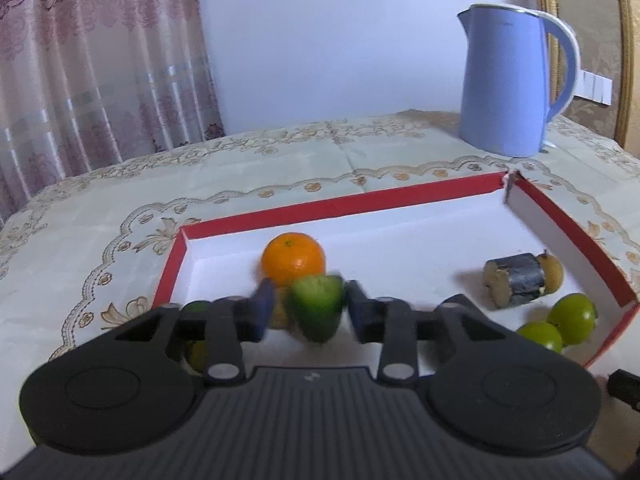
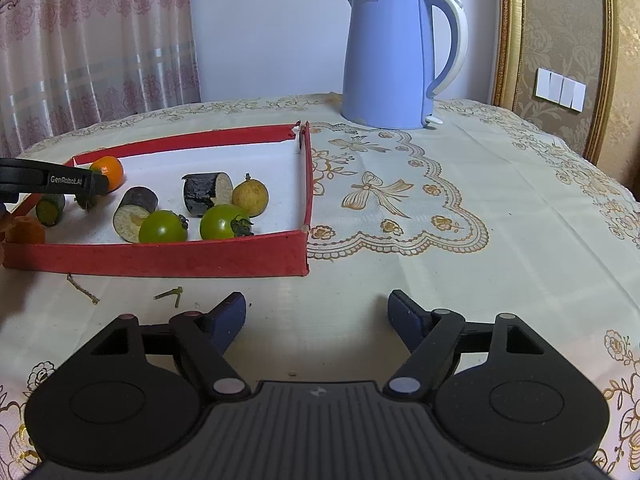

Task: Organize fruits

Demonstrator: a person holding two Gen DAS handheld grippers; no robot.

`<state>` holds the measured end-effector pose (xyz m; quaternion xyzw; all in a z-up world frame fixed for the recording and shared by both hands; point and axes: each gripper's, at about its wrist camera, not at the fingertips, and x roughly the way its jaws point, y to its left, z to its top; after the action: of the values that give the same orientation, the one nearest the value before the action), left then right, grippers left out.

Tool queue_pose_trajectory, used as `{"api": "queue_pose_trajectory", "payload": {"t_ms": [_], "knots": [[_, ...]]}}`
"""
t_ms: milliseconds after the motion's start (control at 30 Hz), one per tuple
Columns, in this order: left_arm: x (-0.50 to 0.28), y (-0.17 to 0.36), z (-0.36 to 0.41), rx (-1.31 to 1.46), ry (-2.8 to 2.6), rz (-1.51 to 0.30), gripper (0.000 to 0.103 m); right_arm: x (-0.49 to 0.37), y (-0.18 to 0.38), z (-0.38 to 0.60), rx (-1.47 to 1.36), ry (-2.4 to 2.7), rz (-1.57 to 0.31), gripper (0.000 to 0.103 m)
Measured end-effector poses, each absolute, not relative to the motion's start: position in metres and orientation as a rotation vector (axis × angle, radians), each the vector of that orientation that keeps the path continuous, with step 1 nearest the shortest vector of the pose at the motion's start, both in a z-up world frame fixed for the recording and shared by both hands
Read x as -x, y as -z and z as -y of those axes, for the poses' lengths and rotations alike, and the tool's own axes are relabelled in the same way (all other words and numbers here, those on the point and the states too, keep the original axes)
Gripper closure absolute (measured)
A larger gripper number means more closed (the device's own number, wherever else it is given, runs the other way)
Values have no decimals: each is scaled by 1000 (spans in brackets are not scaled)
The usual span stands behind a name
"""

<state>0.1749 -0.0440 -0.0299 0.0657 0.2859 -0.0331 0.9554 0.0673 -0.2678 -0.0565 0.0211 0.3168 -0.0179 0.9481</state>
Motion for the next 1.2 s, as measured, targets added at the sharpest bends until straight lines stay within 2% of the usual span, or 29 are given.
{"api": "queue_pose_trajectory", "payload": {"t_ms": [100, 333, 500, 733, 1000, 1100, 1200], "knots": [[-176, 35, 41, -126, 58, -597, 41, -67, 57, 268, -44, 36, -645, 25], [-165, 36, 39, -137, 56, -595, 40, -68, 57, 268, -44, 36, -645, 24], [-149, 31, 35, -115, 62, -596, 39, -68, 58, 268, -46, 42, -650, 19], [-113, 23, 33, -114, 55, -556, 28, -69, 58, 269, -46, 51, -653, 16], [-81, 12, 19, -61, 59, -557, 25, -66, 57, 264, -29, 54, -650, 16], [-70, 12, 13, -42, 57, -558, 19, -57, 54, 257, -37, 21, -644, 16], [-61, 12, 8, -25, 63, -562, 18, -51, 47, 240, -5, 3, -632, 16]]}}
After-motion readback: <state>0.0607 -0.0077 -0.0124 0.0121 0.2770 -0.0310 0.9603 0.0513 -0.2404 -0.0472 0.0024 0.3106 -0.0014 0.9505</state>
